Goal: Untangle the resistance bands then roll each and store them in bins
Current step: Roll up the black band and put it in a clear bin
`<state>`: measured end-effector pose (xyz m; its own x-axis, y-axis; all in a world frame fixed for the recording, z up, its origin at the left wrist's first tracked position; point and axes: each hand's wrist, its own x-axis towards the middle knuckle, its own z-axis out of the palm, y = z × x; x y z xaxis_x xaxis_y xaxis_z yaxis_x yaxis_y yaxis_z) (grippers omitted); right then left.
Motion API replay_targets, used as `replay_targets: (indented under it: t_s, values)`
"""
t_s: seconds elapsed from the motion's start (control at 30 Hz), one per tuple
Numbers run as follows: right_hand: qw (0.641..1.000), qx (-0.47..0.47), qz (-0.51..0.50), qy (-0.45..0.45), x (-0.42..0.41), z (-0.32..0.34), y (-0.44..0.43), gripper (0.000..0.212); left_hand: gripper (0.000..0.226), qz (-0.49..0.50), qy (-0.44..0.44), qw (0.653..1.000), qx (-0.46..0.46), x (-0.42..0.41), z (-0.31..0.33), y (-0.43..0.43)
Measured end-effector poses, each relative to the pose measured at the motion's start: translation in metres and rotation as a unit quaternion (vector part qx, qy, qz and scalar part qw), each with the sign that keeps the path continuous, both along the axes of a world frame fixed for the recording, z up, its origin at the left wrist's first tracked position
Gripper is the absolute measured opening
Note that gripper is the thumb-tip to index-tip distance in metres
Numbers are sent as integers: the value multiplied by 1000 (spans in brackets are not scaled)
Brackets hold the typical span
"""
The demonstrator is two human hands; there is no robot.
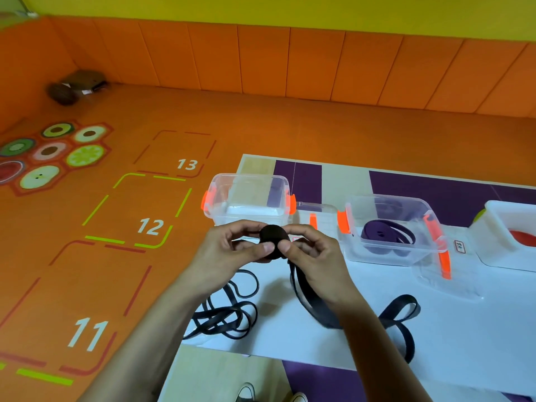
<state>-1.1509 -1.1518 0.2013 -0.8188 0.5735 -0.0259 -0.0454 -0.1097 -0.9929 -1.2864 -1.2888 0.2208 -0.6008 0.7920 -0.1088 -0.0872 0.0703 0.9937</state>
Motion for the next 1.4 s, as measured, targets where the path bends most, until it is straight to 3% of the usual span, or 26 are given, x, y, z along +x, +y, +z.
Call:
replay_targets:
  t_s: [0.17, 0.3, 0.4, 0.5, 0.57, 0.67, 0.87, 1.0, 1.07, 1.23, 1.4]
  values:
    - [999, 25, 25, 4, -3, 1, 0, 21, 33, 17, -93, 992, 88, 9, -10, 2]
    - [999, 24, 28, 6, 6, 8, 5, 23, 32, -34, -108, 991, 70, 10, -2, 3]
    - [997, 42, 65, -14, 12, 15, 9, 26, 27, -76, 21, 996, -40, 7, 13, -5]
    - [991, 73, 105, -49, 14, 18, 9, 27, 24, -116, 193, 968, -111, -2, 25, -11]
    - [988, 93, 102, -62, 15, 19, 7, 26, 20, -136, 220, 959, -114, -4, 27, -13]
    - [993, 92, 54, -44, 14, 16, 4, 25, 21, -120, 194, 971, -75, -4, 21, -14]
    - [999, 29, 11, 21, 17, 14, 6, 23, 36, -51, -4, 997, 50, 8, 9, -5]
    - [999, 32, -7, 21, 12, 10, 1, 28, 34, -4, -198, 968, 154, 21, 9, 3]
    - [999, 48, -17, 16, 12, 6, 2, 26, 32, -6, -240, 956, 167, 23, 12, 6]
    - [999, 29, -17, 29, 16, 4, 3, 25, 36, -8, -249, 959, 134, 28, 10, 8]
    - [1000, 11, -2, 0, 23, 1, 7, 21, 38, -10, -54, 997, 46, 21, 5, 4]
